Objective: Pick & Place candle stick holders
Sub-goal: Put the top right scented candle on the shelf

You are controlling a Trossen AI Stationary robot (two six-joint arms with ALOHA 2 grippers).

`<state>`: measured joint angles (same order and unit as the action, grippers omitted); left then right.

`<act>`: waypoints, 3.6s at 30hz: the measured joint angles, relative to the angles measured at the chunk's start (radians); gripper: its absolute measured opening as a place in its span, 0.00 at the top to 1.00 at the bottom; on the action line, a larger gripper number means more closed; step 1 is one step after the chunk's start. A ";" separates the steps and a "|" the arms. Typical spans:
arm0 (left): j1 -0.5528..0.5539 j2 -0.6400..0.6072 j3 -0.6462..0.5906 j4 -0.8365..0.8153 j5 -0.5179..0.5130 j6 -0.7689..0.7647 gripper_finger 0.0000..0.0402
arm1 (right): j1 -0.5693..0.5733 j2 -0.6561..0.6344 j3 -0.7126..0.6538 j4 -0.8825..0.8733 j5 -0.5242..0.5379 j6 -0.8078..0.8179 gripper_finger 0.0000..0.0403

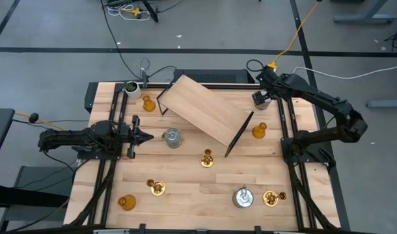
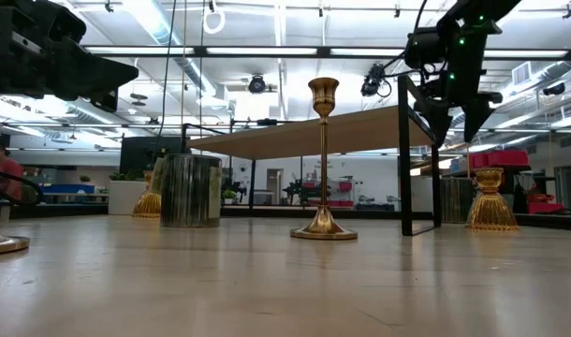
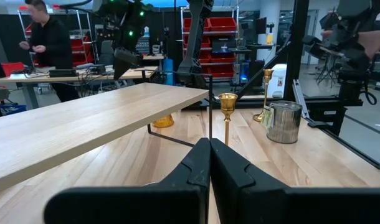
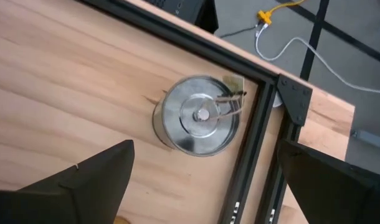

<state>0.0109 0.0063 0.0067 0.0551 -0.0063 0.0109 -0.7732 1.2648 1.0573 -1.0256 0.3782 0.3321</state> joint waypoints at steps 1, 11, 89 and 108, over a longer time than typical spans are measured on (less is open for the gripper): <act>0.000 0.000 0.000 0.000 0.000 0.000 0.97 | -0.007 0.000 -0.004 0.002 -0.002 0.000 0.01; 0.000 0.000 0.000 0.000 0.000 0.000 0.97 | -0.075 0.015 -0.006 0.052 -0.029 -0.013 0.01; 0.000 0.000 0.000 0.000 0.000 0.000 0.97 | -0.240 0.227 -0.007 0.153 -0.196 0.030 0.01; 0.000 0.000 0.000 0.000 0.000 0.000 0.97 | -0.241 0.227 -0.146 0.298 -0.242 0.087 0.01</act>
<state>0.0113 0.0063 0.0071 0.0551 -0.0067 0.0109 -1.0138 1.4918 0.9115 -0.7274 0.1363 0.4188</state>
